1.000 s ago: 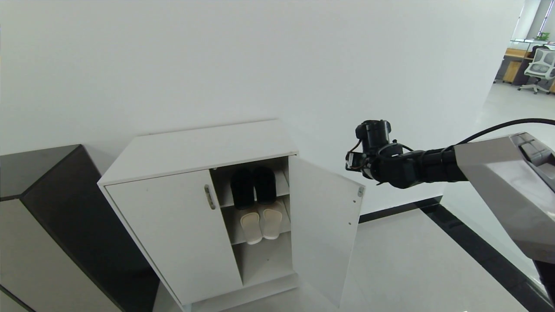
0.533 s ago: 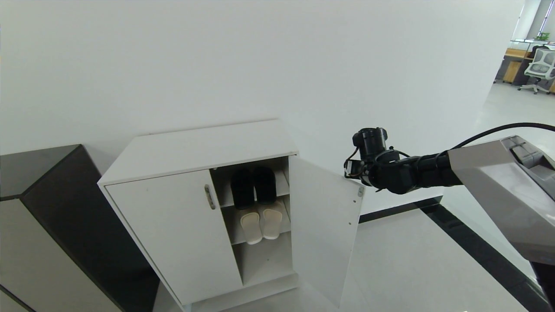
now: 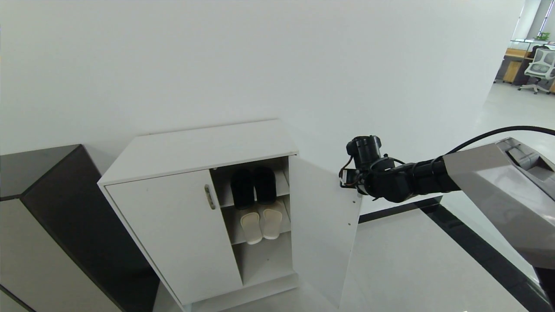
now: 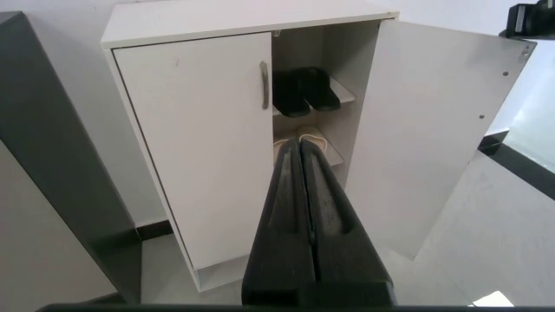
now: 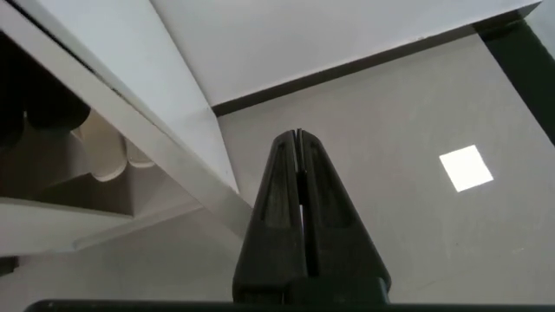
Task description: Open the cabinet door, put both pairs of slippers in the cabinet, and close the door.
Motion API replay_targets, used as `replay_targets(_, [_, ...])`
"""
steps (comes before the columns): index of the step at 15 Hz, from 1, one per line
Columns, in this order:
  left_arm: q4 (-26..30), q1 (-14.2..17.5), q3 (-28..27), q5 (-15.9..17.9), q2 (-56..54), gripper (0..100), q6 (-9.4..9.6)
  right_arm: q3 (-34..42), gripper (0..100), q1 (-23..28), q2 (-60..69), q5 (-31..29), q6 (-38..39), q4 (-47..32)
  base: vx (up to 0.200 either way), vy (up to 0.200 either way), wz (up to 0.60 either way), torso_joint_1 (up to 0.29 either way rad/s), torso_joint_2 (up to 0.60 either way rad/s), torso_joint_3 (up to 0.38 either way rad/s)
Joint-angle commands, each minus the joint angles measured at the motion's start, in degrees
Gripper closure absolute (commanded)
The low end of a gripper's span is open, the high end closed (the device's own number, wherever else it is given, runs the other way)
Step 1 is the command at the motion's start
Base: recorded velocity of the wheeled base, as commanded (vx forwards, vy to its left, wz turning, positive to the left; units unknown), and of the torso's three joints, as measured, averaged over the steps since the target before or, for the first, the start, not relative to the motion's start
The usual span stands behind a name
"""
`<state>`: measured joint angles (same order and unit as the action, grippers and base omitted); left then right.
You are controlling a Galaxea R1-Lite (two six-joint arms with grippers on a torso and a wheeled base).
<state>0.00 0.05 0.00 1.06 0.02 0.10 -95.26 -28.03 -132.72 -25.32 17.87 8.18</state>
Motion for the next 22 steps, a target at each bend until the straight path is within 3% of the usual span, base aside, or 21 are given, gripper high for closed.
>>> replay_targets(1, [0.00, 0.04, 0.00, -0.01, 0.06, 100, -0.01, 3.32, 100, -2.21, 2.64, 0.01, 0.15, 0.17, 0.000, 0.000, 0.00, 0.000, 0.00, 0.000])
replay_targets(7, [0.00, 0.04, 0.00, -0.01, 0.06, 100, -0.01, 14.93, 100, -11.17, 9.14, 0.27, -0.21, 7.99, 0.000, 0.000, 0.00, 0.000, 0.00, 0.000])
replay_targets(10, [0.00, 0.04, 0.00, -0.01, 0.06, 100, -0.01, 20.55, 100, -14.86, 12.31, 4.40, -0.47, 12.03, 0.000, 0.000, 0.00, 0.000, 0.00, 0.000])
replay_targets(14, [0.00, 0.04, 0.00, -0.01, 0.06, 100, -0.10, 26.18, 100, -15.66, 13.19, 6.51, -7.59, 20.82, 0.000, 0.000, 0.00, 0.000, 0.00, 0.000])
replay_targets(22, [0.00, 0.04, 0.00, -0.01, 0.06, 100, -0.10, 27.85, 100, -15.57, 12.75, 7.65, -9.08, 23.72, 0.000, 0.000, 0.00, 0.000, 0.00, 0.000])
